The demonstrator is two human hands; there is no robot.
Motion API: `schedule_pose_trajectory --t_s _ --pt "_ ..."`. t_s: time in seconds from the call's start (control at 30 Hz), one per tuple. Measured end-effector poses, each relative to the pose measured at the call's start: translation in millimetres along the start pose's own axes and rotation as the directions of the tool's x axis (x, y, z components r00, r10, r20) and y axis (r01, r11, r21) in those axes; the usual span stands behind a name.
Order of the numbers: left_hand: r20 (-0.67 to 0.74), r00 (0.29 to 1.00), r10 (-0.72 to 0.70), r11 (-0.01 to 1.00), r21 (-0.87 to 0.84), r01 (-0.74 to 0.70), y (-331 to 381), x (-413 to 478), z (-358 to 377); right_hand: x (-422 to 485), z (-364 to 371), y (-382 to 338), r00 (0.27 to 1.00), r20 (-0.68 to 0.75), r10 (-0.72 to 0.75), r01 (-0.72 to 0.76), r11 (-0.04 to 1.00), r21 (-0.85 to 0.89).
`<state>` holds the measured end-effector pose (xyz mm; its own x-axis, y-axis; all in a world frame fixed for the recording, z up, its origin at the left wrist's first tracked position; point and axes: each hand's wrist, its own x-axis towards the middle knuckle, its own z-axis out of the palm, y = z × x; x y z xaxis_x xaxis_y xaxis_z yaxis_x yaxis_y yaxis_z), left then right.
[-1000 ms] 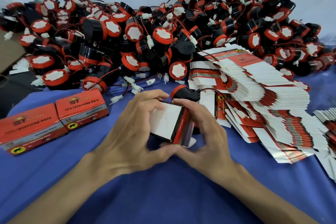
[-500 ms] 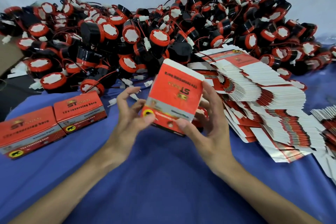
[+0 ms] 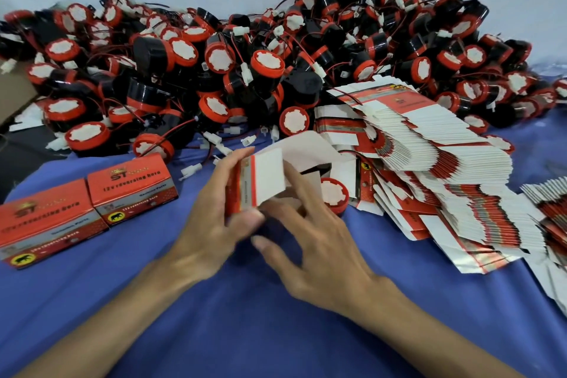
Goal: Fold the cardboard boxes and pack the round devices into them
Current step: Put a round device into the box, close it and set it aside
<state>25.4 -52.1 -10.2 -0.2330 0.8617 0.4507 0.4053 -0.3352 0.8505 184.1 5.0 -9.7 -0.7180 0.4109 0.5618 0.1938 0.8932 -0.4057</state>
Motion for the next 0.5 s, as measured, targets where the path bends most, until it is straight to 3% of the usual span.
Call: schedule_pose_trajectory --t_s 0.1,0.2,0.27,0.33,0.4,0.43,0.5 --pt "-0.028 0.999 0.044 0.978 0.207 -0.037 -6 1 -2 1 -7 -2 0.996 0.018 -0.082 0.082 0.997 -0.002" --pt "-0.203 0.976 -0.082 0.954 0.268 0.136 -5 8 -6 6 -21 10 0.971 -0.217 -0.104 0.084 0.992 -0.099" --pt "-0.26 0.94 -0.22 0.916 0.277 0.291 -11 11 -11 10 -30 24 0.966 -0.254 0.041 -0.086 0.982 -0.17" --pt "-0.3 0.909 -0.29 0.874 0.305 0.379 -19 13 -15 7 -34 37 0.953 -0.082 0.292 -0.303 0.934 -0.189" --pt "-0.337 0.896 -0.289 0.84 0.361 0.406 -22 12 -16 -1 -30 44 0.903 0.048 0.428 -0.41 0.889 -0.204" --pt "-0.346 0.898 -0.271 0.82 0.406 0.404 -22 12 -14 -3 -29 45 0.9 0.03 0.435 -0.42 0.885 -0.201" --pt "-0.353 0.909 -0.22 0.779 0.498 0.382 -23 9 -13 0 -30 39 0.909 -0.147 0.39 -0.408 0.904 -0.126"
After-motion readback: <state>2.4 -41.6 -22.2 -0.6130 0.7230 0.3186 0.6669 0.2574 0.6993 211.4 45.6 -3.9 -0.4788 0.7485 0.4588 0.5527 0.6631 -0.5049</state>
